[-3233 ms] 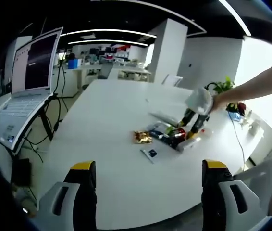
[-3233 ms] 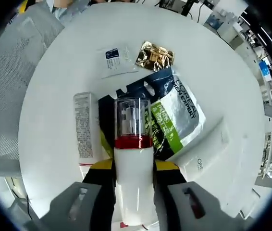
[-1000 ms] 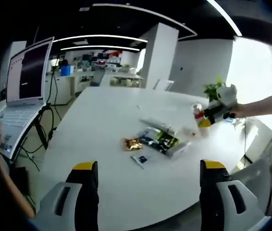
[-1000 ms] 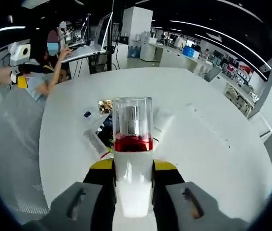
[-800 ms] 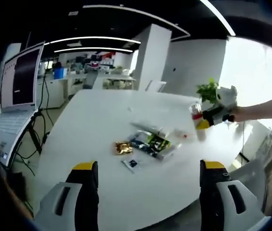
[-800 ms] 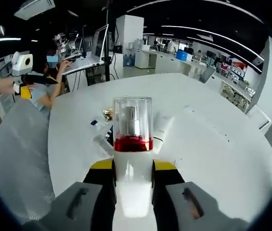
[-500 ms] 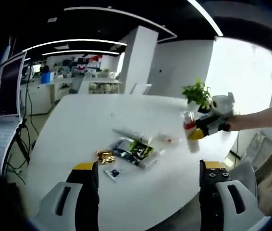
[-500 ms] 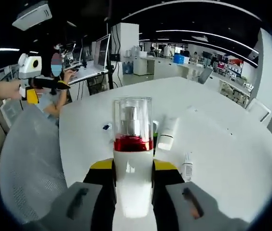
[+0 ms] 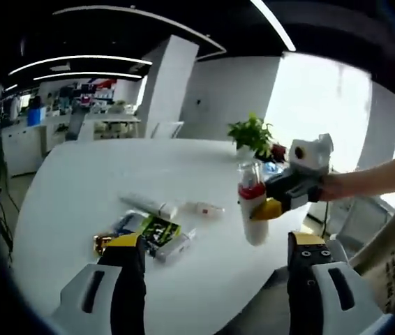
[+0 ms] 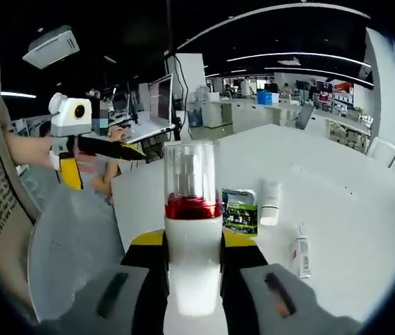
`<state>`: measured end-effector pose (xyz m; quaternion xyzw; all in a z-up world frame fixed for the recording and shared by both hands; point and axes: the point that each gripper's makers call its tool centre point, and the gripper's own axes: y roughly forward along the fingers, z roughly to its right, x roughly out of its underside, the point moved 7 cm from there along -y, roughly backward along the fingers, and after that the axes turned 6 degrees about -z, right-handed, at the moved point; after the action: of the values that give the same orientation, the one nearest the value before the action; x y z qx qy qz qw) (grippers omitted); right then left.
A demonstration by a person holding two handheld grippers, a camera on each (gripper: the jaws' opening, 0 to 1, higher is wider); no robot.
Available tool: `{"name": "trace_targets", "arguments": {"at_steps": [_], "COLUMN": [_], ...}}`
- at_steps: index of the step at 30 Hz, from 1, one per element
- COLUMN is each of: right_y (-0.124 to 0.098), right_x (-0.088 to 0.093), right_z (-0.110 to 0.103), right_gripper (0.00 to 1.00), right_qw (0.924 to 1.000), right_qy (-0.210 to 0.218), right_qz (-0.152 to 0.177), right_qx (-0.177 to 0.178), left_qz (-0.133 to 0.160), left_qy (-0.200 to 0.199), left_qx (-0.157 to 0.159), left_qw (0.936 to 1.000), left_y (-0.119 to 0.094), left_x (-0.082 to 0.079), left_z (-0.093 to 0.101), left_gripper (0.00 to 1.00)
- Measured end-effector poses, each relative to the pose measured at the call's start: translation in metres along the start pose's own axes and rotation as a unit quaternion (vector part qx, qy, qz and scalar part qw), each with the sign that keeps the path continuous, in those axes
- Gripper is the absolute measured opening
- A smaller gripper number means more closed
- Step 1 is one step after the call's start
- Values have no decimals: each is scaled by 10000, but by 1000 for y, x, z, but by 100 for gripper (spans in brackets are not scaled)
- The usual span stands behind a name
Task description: Arrange the skincare products in the storage area until every visible bottle or jar stands upright without overlapping.
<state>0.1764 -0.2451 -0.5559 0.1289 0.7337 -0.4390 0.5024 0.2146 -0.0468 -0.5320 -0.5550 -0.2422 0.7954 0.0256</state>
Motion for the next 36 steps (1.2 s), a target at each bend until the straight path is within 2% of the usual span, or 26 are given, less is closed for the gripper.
{"name": "trace_targets", "arguments": {"at_steps": [3, 8, 16, 18, 20, 23, 26, 28, 31, 36], "right_y": [-1, -6, -12, -15, -17, -21, -24, -25, -28, -32], "right_x": [-4, -9, -12, -13, -14, -15, -16, -17, -19, -19], "right_z": [-12, -27, -37, -39, -41, -46, -48, -47, -47, -46], "right_gripper": [26, 26, 26, 26, 26, 26, 26, 26, 26, 26], "right_qw": [9994, 9974, 9941, 9928, 9913, 9901, 9884, 9876, 9859, 9852], "right_qy": [45, 62, 214, 225, 219, 147, 160, 203, 224, 180], "right_qz": [161, 365, 618, 678, 743, 788, 882, 963, 1074, 1130], "right_qx": [-297, -622, -871, -957, -1068, -1149, -1229, -1227, -1264, -1277], "left_qz": [-39, 2, -51, -100, -26, 77, 105, 151, 4, -227], "left_qy": [155, 152, 244, 337, 533, 558, 693, 806, 908, 1060], "left_qx": [293, 887, 1411, 1651, 1929, 2271, 2442, 2450, 2505, 2678], "left_qw": [9994, 9959, 9897, 9857, 9798, 9722, 9672, 9661, 9638, 9574], "left_y": [7, 16, 28, 33, 35, 38, 40, 41, 43, 50], "left_x": [-6, -17, -29, -32, -36, -43, -46, -49, -50, -53], "left_z": [9, 24, 38, 43, 50, 58, 62, 62, 63, 66], "left_gripper": [80, 78, 72, 70, 64, 54, 44, 36, 38, 35]}}
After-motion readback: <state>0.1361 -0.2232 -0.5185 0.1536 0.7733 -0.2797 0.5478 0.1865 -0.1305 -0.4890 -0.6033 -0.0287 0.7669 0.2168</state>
